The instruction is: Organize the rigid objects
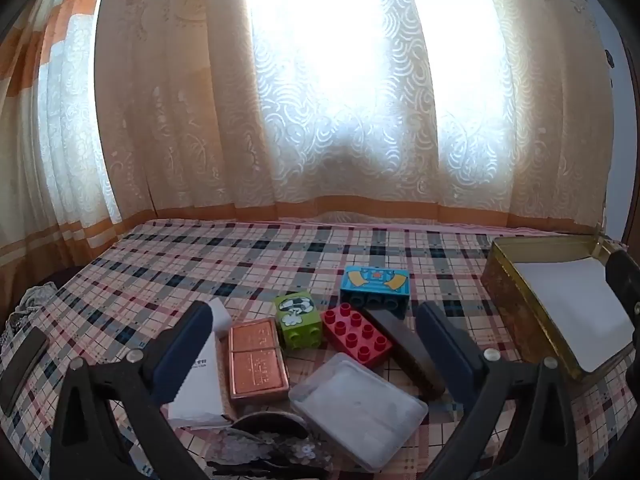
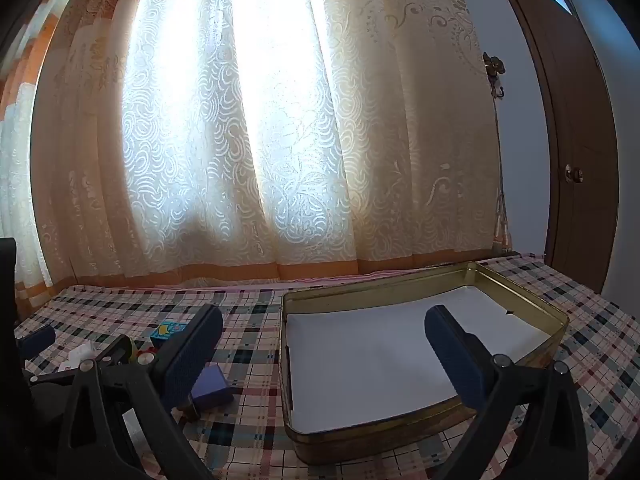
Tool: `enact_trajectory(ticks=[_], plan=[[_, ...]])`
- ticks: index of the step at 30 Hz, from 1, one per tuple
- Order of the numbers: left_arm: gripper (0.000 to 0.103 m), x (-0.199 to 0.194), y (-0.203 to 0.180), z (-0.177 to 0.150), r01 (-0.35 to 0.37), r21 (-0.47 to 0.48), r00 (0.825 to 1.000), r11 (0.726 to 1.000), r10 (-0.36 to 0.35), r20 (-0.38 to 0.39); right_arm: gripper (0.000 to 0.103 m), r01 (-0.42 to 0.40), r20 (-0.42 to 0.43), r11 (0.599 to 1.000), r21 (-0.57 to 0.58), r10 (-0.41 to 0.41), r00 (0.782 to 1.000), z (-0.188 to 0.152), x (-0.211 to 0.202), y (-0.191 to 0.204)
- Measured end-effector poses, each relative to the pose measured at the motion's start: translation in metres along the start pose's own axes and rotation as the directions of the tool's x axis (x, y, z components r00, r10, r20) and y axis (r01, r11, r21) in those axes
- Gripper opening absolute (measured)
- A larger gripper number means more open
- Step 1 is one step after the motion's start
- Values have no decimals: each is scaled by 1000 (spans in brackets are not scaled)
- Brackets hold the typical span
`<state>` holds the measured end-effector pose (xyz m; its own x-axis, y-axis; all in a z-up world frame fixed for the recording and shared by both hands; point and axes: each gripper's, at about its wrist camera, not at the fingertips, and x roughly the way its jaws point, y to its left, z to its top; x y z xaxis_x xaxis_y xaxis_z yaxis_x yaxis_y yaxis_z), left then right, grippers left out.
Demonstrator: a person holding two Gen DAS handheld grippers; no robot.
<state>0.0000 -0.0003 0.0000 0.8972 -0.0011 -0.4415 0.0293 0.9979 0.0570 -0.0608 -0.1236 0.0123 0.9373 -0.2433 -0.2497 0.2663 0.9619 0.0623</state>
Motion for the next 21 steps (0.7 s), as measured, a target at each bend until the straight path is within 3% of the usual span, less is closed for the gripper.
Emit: enact_trajectory(ticks=[21], plan=[[103,-1,-2,-1,23,-6,1000,1000,-23,10,102,5,-6,1000,4,-5,1000,-1,3,7]])
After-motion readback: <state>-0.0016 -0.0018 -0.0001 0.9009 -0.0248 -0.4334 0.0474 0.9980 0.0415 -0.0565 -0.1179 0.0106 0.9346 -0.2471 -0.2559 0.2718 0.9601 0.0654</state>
